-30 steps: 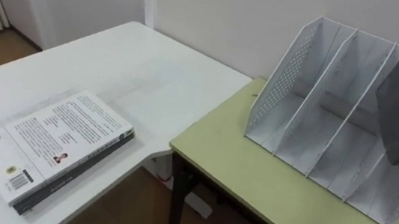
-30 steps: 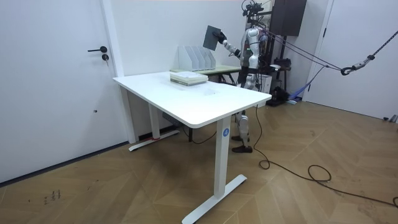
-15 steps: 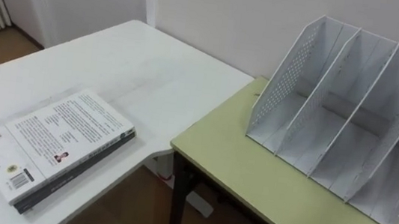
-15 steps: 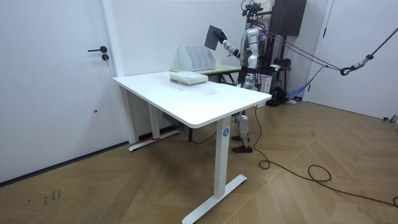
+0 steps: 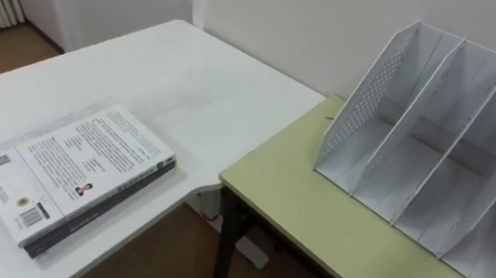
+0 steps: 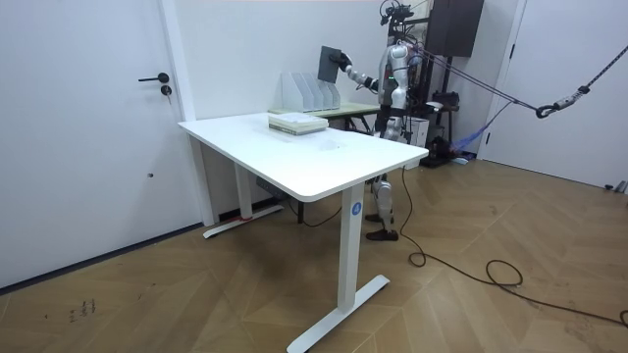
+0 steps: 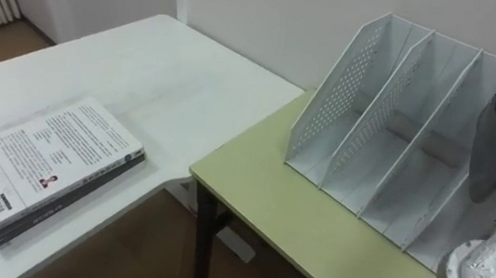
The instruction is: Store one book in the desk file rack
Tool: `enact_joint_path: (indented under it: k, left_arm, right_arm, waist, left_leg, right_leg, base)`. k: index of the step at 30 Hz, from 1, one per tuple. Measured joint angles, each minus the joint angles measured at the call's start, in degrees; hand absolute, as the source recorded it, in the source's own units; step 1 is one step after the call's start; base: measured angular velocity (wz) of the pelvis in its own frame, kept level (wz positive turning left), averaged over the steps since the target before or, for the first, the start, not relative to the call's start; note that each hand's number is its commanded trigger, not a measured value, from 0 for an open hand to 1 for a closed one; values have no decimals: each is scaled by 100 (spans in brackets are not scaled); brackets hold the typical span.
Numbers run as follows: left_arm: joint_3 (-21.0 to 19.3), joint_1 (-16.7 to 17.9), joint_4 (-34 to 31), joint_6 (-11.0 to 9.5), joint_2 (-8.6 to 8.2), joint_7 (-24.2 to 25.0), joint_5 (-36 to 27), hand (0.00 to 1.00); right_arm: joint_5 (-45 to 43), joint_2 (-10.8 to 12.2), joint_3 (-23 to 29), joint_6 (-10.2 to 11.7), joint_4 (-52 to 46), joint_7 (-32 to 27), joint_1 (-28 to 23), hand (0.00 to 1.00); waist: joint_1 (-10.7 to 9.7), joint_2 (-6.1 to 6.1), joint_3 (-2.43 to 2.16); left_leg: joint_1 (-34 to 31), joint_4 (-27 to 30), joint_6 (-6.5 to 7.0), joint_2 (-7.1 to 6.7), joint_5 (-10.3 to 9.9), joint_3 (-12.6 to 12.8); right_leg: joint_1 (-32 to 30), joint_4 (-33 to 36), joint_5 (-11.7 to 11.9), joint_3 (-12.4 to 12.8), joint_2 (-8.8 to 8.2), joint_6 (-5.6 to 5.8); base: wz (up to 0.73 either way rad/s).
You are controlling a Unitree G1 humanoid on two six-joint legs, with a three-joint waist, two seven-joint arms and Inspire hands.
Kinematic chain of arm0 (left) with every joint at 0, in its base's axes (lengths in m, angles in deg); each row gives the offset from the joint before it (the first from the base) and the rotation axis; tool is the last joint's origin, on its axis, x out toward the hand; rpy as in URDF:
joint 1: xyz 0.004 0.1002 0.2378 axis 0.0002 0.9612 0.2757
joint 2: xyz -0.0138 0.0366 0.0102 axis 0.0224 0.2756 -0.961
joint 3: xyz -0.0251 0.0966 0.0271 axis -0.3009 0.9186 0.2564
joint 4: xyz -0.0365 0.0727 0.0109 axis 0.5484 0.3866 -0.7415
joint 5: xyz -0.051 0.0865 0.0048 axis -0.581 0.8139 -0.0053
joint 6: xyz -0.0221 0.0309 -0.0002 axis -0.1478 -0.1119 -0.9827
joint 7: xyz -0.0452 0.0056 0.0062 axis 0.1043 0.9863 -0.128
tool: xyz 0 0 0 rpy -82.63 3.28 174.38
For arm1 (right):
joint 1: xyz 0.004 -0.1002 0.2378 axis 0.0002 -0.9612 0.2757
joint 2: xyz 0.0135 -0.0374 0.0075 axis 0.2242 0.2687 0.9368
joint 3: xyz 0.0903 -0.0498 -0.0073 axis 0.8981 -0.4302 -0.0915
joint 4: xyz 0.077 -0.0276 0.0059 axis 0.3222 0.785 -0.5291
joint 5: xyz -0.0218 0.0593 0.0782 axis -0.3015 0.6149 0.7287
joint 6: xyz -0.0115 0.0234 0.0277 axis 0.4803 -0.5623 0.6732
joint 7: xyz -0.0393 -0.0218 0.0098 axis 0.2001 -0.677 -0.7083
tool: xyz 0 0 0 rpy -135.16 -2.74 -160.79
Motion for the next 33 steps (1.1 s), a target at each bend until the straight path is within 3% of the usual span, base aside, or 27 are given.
enact_joint_path:
  k: [16, 24, 29, 33]
  left_arm:
    - [0, -71, 3, 177, 51, -105, 1, 0]
    - [-161, -101, 2, 336, 60, -111, 70, 0]
    - [-324, -121, 4, 407, 66, -97, 272, 0]
    - [-327, -121, 0, 450, 82, -93, 270, 0]
  right_arm:
    - [142, -21, -8, -254, 208, -7, 371, 100]
    - [371, -311, 89, -401, 1168, -176, 820, 100]
    - [381, -373, 266, -525, 1608, -209, 896, 100]
    - [651, -491, 249, -602, 2147, -133, 1096, 100]
  waist:
    - [31, -35, 8]
    - [11, -103, 3]
    - [25, -116, -9]
    - [23, -142, 4]
  left_leg:
    - [-1, 63, 1, -13, 0, -100]
    - [-51, 104, 7, -43, 6, -226]
    - [-29, 102, 7, -47, 6, -259]
    - [-25, 97, 7, -48, 6, -265]
  right_leg:
    - [72, -16, -2, -131, -28, 1]
    - [105, -68, -3, -231, -52, 6]
    - [164, -82, -3, -262, -52, 7]
    - [166, -81, -3, -258, -53, 7]
  base:
    - [3]
    - [8]
    - [4]
    - [0]
